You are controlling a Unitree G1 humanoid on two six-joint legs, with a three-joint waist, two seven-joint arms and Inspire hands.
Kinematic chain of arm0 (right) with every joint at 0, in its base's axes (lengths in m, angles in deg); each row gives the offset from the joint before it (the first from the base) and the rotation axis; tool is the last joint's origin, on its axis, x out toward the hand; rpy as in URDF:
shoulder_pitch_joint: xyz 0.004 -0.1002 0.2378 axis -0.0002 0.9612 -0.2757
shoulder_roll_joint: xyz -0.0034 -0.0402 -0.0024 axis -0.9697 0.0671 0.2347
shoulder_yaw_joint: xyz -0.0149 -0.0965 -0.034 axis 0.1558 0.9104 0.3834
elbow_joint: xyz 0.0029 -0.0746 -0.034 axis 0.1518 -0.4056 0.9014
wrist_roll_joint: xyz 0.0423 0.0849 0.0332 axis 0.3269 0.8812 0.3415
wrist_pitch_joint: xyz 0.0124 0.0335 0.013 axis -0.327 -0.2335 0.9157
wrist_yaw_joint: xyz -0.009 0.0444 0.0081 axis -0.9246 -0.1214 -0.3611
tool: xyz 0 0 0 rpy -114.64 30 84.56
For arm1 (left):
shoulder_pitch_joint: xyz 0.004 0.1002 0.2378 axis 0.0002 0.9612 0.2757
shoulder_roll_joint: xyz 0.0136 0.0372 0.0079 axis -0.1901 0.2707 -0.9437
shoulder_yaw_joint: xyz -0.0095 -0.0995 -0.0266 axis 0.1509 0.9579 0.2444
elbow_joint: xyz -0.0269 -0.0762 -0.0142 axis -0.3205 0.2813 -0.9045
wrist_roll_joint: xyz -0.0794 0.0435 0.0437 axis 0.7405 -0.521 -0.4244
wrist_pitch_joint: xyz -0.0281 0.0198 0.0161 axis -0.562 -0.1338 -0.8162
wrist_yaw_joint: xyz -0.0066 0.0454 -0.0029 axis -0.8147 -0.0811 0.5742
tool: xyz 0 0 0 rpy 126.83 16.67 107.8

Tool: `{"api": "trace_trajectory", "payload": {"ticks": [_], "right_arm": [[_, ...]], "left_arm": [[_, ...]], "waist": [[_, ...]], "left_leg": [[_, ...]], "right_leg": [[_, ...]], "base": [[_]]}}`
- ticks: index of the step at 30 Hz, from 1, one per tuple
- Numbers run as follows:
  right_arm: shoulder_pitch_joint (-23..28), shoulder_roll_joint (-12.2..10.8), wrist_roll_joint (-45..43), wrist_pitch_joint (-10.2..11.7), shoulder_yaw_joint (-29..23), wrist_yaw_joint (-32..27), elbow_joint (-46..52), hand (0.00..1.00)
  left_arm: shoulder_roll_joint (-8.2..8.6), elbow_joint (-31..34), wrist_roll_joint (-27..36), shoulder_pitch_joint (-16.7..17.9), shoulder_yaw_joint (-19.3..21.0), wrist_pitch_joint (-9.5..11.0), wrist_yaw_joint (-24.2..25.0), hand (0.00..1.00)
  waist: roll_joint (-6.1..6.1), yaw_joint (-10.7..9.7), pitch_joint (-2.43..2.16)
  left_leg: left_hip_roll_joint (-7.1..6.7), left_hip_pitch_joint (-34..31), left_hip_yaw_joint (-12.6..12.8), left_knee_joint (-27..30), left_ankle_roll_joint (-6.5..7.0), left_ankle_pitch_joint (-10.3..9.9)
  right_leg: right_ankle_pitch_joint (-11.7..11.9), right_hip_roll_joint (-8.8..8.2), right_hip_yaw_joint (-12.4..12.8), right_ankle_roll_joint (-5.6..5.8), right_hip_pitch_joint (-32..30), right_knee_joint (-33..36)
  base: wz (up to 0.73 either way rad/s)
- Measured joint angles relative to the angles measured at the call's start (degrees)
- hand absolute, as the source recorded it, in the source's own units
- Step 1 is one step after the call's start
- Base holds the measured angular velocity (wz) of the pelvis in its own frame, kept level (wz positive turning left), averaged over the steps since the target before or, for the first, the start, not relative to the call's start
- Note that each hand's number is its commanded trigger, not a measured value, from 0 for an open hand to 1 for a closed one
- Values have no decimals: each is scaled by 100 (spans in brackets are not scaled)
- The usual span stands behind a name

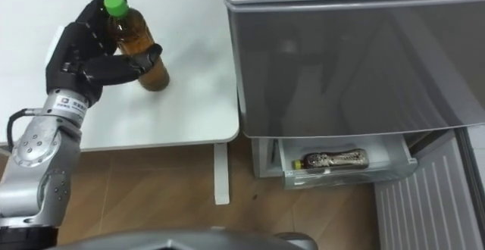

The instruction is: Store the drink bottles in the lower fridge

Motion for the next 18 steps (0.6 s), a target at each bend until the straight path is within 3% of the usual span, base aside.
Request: {"api": "trace_trajectory", "payload": {"ticks": [4,9,18], "right_arm": [[-20,-43,-38,0,-4,2,31,0],[-29,-79,-240,-32,-10,69,112,0],[-71,-119,-332,-22,2,120,147,0]], "left_arm": [[-9,-16,-3,2,-20,-147,22,100],[-12,-34,-6,0,-16,-175,98,100],[1,-34,-2,1,-40,-218,143,100]], "waist": [[-56,-88,13],[-132,-131,14],[-84,-108,-4]], "left_leg": [[2,-12,0,0,-1,-1],[4,-21,7,-10,-2,-2],[8,-68,7,-27,-2,-1]], "right_leg": [[-4,-1,-17,0,-5,-4],[-23,-2,-13,-10,-26,-4],[-19,2,-31,-12,-49,19]], "base": [[0],[0],[0]]}}
